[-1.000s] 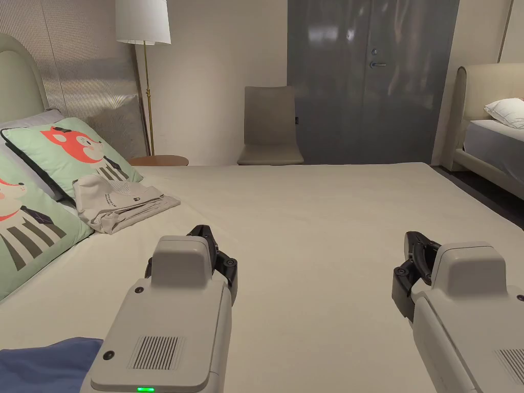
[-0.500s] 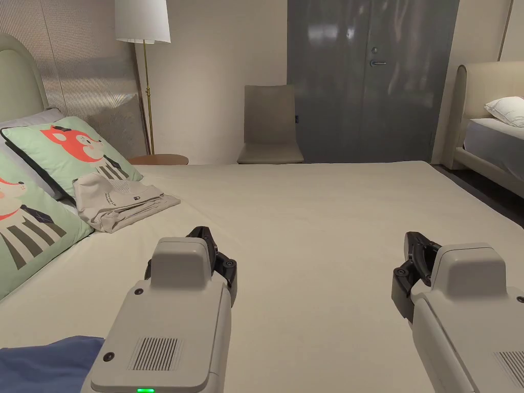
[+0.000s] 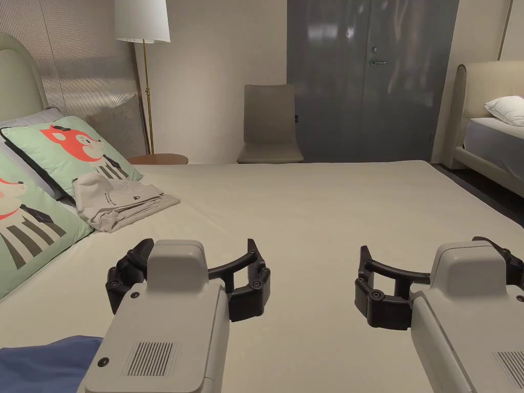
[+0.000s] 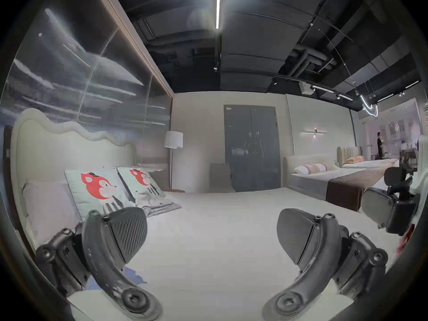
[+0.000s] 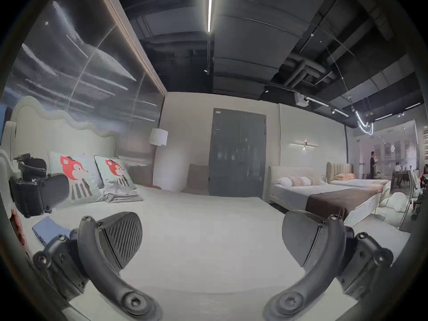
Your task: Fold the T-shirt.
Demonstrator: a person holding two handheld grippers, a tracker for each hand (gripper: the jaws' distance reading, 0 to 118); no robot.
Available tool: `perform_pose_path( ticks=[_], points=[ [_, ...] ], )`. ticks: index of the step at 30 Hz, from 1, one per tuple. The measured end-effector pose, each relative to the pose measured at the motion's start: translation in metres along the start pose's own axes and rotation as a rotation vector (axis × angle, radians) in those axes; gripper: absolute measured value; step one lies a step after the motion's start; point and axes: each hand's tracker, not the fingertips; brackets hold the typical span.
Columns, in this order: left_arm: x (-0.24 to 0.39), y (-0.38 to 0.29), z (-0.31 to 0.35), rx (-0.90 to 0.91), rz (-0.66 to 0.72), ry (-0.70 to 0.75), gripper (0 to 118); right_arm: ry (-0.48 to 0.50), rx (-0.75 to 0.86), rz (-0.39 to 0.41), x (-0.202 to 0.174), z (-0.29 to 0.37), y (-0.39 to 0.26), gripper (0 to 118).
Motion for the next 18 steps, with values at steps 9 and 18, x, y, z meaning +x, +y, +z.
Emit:
perform_pose_path(
  ticks=[9, 18],
  points=[
    [-0.001, 0.001, 0.001, 0.014, -0.01, 0.012, 111, 0.006, -0.001, -0.007, 0.0004, -0.0011, -0.0002, 118],
    [-0.0037, 0.0031, 0.0029, 0.018, 0.002, 0.017, 111, -0.003, 0.002, -0.012, 0.0018, 0.0001, -0.0005, 118]
  ],
)
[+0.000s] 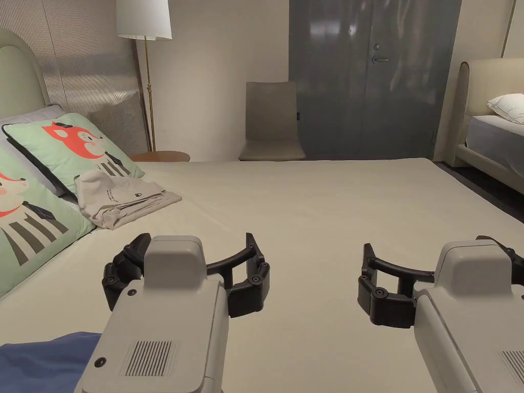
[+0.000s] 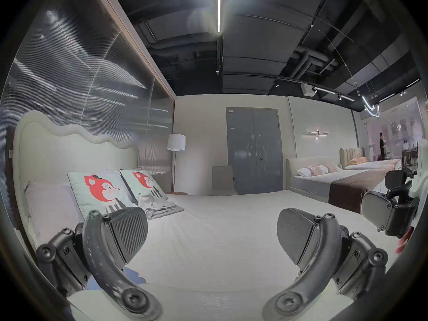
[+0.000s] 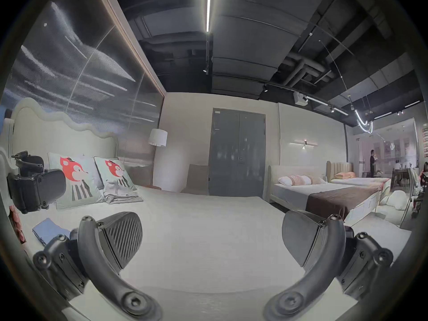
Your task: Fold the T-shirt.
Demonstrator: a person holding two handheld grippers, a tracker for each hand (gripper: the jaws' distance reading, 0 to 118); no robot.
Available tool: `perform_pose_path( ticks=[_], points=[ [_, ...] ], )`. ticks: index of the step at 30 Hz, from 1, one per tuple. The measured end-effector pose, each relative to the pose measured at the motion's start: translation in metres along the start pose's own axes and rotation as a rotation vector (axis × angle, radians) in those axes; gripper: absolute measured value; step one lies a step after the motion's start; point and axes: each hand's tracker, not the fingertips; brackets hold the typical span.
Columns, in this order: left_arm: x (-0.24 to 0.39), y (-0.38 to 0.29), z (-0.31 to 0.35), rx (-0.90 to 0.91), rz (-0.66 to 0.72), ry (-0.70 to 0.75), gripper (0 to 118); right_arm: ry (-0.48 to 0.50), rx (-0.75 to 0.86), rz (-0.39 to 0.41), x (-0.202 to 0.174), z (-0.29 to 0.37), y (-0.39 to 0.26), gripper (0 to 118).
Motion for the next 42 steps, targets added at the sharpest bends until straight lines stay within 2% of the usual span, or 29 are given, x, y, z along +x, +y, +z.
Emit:
perform_pose_path(
  ticks=[33, 36, 42],
  points=[
    [-0.003, -0.001, 0.006, 0.003, 0.016, 0.0, 111, 0.02, -0.002, -0.004, -0.001, 0.004, 0.002, 118],
    [-0.004, 0.0, 0.006, 0.005, 0.016, 0.0, 111, -0.029, -0.042, 0.028, -0.007, 0.002, 0.006, 118],
    [-0.005, 0.004, 0.009, 0.009, 0.017, -0.011, 111, -0.065, -0.051, -0.03, -0.008, 0.005, 0.014, 118]
  ],
)
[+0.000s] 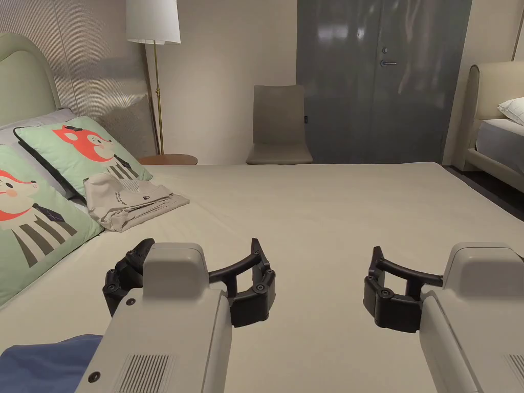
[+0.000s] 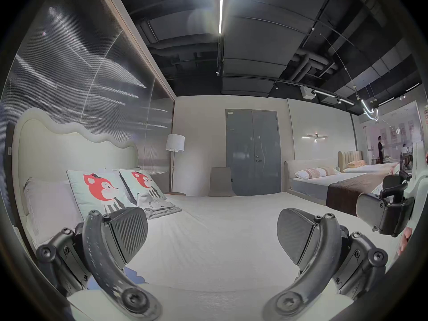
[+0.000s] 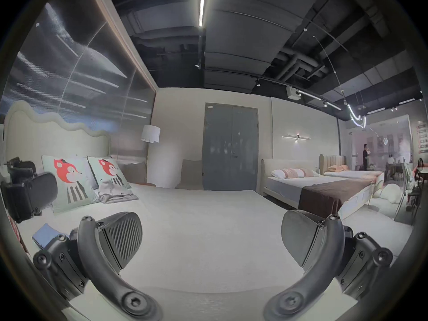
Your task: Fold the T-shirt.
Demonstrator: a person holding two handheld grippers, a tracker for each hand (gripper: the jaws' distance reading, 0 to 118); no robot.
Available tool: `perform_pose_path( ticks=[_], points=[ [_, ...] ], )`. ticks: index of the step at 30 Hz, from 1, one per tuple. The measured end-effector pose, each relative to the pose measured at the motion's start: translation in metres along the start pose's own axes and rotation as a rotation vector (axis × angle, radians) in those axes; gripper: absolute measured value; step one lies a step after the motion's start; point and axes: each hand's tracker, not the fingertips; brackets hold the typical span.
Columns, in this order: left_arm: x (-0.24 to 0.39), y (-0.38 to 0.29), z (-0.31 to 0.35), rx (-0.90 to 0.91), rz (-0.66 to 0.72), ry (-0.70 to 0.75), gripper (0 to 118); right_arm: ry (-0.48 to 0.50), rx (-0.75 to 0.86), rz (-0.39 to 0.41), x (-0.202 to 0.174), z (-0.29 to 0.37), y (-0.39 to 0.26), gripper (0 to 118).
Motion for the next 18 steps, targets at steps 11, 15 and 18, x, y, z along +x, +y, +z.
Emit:
perform_pose_path(
  ticks=[11, 15, 18],
  points=[
    [0.0, 0.005, 0.002, 0.005, 0.008, -0.001, 111, -0.013, -0.053, -0.072, 0.004, 0.001, 0.012, 118],
    [0.0, 0.004, 0.003, -0.002, 0.002, -0.005, 111, -0.023, -0.043, -0.06, 0.004, 0.001, 0.01, 118],
    [-0.002, 0.004, 0.002, -0.019, -0.008, -0.016, 111, -0.051, -0.011, -0.003, 0.002, 0.005, 0.009, 118]
  ],
)
